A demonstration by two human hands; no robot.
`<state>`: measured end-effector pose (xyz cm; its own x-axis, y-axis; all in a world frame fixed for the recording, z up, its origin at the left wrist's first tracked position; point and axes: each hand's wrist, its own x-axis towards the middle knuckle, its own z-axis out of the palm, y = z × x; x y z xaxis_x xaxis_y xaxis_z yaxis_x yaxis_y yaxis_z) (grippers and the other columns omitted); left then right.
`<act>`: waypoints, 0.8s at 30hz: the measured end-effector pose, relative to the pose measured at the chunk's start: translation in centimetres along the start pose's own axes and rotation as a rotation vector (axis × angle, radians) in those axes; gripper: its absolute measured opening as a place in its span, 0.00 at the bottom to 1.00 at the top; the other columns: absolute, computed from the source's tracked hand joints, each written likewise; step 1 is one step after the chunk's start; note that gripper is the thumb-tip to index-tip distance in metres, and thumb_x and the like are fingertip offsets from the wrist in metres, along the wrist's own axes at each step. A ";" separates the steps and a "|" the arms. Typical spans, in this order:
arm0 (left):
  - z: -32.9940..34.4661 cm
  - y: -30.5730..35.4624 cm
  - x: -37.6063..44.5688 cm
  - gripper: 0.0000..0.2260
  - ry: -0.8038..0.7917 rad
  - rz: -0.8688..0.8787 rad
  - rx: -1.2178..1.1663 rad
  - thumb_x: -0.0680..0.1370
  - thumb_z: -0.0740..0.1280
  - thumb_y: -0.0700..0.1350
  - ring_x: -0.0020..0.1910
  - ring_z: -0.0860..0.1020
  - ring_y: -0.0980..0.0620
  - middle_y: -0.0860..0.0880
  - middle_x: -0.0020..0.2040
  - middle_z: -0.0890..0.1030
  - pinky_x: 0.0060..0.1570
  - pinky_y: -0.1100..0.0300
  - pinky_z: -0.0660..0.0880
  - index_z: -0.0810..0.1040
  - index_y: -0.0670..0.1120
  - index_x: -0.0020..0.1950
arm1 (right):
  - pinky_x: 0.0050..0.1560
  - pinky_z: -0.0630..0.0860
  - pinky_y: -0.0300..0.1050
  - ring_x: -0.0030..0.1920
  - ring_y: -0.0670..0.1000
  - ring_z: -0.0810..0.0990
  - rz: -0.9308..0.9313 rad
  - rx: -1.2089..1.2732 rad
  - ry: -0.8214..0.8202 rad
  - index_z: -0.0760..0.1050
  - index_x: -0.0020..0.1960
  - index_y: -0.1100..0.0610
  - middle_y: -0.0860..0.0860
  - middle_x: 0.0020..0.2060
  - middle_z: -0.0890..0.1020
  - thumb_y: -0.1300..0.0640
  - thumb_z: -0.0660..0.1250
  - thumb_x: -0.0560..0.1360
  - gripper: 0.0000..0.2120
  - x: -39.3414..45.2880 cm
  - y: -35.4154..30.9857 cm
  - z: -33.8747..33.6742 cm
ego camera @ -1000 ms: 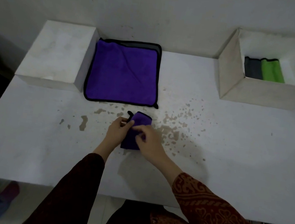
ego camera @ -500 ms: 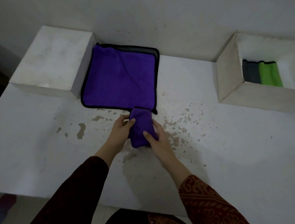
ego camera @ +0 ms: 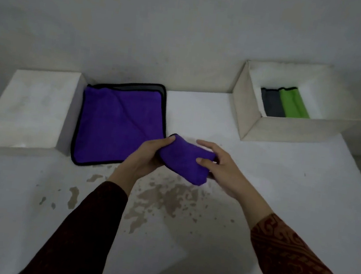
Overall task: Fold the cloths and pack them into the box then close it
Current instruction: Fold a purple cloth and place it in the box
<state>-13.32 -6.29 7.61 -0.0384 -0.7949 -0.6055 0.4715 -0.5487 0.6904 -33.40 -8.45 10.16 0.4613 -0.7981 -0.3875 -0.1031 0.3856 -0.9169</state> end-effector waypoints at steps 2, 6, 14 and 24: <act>1.8 1.3 0.8 0.14 -0.028 0.037 0.076 0.73 0.70 0.47 0.51 0.78 0.48 0.42 0.52 0.80 0.55 0.56 0.74 0.81 0.39 0.52 | 0.41 0.80 0.39 0.48 0.52 0.80 -0.005 0.029 0.047 0.71 0.64 0.51 0.57 0.53 0.79 0.66 0.64 0.75 0.20 0.4 -1.6 -2.5; 6.8 3.7 2.7 0.07 -0.077 0.149 0.162 0.75 0.67 0.39 0.42 0.81 0.55 0.47 0.46 0.82 0.42 0.65 0.79 0.78 0.41 0.52 | 0.44 0.80 0.38 0.46 0.51 0.81 -0.074 0.111 0.134 0.72 0.62 0.55 0.56 0.49 0.81 0.65 0.66 0.75 0.17 1.6 -4.6 -7.9; 19.2 7.7 7.9 0.04 -0.003 0.360 0.390 0.73 0.71 0.39 0.33 0.79 0.56 0.49 0.37 0.82 0.33 0.64 0.76 0.77 0.42 0.46 | 0.36 0.78 0.31 0.34 0.39 0.82 -0.226 -0.066 0.213 0.76 0.49 0.53 0.45 0.35 0.84 0.65 0.63 0.76 0.08 4.9 -11.3 -20.9; 29.7 6.1 18.6 0.18 0.060 0.192 0.639 0.76 0.66 0.39 0.48 0.78 0.42 0.37 0.55 0.76 0.44 0.53 0.78 0.66 0.43 0.65 | 0.41 0.72 0.43 0.42 0.51 0.76 0.081 -0.320 0.182 0.69 0.62 0.52 0.57 0.50 0.76 0.64 0.62 0.76 0.16 8.9 -12.5 -33.8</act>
<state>-37.32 -32.12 12.32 0.0519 -0.8882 -0.4566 -0.1499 -0.4590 0.8757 -57.79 -36.06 14.94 0.2793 -0.8514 -0.4439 -0.4161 0.3093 -0.8551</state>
